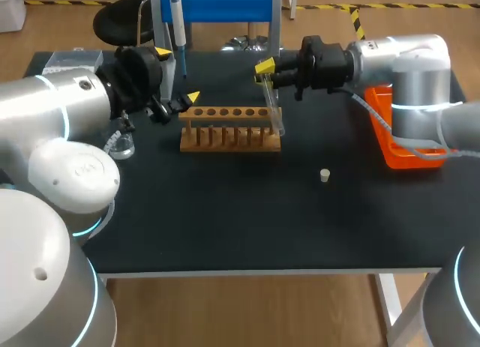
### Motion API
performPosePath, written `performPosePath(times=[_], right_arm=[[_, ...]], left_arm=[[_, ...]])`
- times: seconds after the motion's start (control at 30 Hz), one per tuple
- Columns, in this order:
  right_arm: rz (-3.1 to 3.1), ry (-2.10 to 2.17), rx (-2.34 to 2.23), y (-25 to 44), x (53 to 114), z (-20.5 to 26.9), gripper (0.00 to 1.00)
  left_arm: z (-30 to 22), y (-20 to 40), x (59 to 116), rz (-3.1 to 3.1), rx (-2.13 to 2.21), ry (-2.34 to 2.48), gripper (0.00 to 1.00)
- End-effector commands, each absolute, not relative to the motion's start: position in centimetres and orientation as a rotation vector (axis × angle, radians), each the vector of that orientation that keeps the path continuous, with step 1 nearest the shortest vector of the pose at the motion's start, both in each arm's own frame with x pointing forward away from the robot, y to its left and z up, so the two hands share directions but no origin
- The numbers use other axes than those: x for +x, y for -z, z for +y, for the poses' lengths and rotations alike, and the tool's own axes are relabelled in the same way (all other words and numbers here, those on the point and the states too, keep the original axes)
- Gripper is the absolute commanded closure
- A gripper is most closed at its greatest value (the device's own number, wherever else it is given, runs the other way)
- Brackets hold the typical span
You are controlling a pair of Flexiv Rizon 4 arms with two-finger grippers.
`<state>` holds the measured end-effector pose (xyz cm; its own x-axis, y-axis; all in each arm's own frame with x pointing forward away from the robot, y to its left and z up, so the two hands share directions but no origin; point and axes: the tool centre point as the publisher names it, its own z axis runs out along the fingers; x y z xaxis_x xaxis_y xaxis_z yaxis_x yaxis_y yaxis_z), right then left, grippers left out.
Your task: Invert the test tube, pick up the pipette, mount the tip to pipette, aspirate from beaker and dispense into the tube, eject the tip, return the pipette, and cap with the stopper.
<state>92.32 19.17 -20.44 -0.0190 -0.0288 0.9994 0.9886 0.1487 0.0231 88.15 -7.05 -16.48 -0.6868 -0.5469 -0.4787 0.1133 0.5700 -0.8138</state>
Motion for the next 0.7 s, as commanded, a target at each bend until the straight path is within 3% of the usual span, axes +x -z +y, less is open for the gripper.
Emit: performPosePath(times=[0.03,0.7], right_arm=[[-1.274,1.126,-1.072,20.3,92.3,19.2,1.00],[-1.274,1.126,-1.072,20.3,92.3,19.2,1.00]], left_arm=[[-7.3,17.7,88.7,1.835,-0.115,1.115,0.00],[-7.4,17.6,89.3,1.789,0.443,1.481,0.00]])
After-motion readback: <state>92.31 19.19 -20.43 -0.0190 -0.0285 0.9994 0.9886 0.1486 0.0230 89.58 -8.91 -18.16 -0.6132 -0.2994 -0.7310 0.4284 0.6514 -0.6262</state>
